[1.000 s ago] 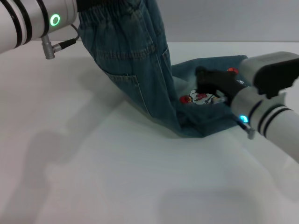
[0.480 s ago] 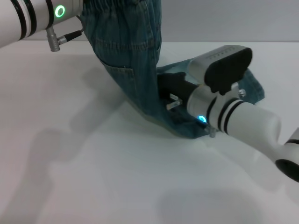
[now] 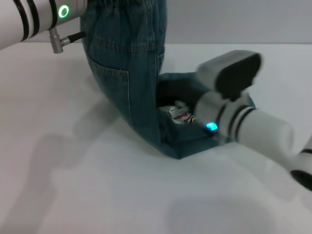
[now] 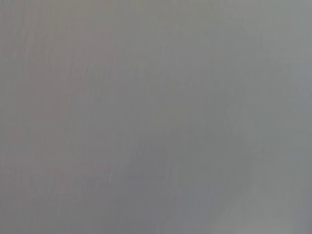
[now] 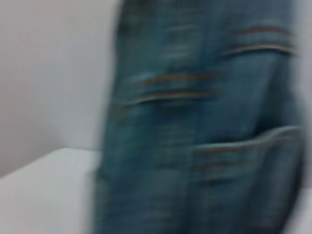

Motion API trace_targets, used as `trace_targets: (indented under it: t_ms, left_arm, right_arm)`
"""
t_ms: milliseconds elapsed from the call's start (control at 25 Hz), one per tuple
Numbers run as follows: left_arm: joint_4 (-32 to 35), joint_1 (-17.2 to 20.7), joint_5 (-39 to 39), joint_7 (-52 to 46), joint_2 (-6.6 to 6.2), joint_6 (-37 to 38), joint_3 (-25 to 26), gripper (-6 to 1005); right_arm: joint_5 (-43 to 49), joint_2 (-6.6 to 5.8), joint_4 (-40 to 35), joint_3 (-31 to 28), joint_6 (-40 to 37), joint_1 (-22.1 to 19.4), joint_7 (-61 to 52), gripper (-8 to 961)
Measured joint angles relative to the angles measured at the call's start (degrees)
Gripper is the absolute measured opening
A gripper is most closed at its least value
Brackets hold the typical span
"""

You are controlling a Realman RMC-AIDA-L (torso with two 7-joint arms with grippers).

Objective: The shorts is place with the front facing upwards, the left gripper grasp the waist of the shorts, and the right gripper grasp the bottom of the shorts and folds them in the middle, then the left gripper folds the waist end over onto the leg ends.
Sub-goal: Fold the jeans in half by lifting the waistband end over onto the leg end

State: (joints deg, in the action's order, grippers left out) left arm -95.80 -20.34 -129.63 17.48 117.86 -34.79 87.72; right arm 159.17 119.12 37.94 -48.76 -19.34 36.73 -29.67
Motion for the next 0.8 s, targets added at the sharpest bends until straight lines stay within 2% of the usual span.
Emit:
trace_targets:
  t_ms: [160, 320, 520, 600, 720, 800]
  left_arm:
    - [0.03, 0.33, 0.0, 0.47, 0.05, 0.01, -0.18, 99]
    - [0.05, 0.6, 0.23, 0.47, 0.07, 0.01, -0.28, 103]
    - [0.36, 0.65, 1.4, 0.5, 0.09, 0.11, -2.14, 108]
    - [0.36, 0.65, 1.4, 0.5, 0.09, 0.11, -2.14, 110]
    - [0.36, 0.65, 1.4, 0.5, 0.09, 0.11, -2.14, 113]
    - [2.93, 0.44, 4.77, 2.31, 0.11, 2.43, -7.0, 115]
  right_arm:
    - [2.02, -0.63, -3.11, -7.72, 0.02, -2.79, 0.06, 0]
    - [7.53, -0.66, -4.27, -16.87, 0.51, -6.05, 0.51, 0]
    - [7.92, -0.69, -4.14, -27.16, 0.7, -10.54, 6.07, 0]
    - [7.94, -0.57, -3.4, -32.85, 0.66, -13.28, 9.46, 0]
    - [7.96, -0.52, 0.26, -38.18, 0.2, -18.06, 12.52, 0]
    - [7.97, -0.36, 3.96, -41.16, 0.08, -21.97, 14.92, 0]
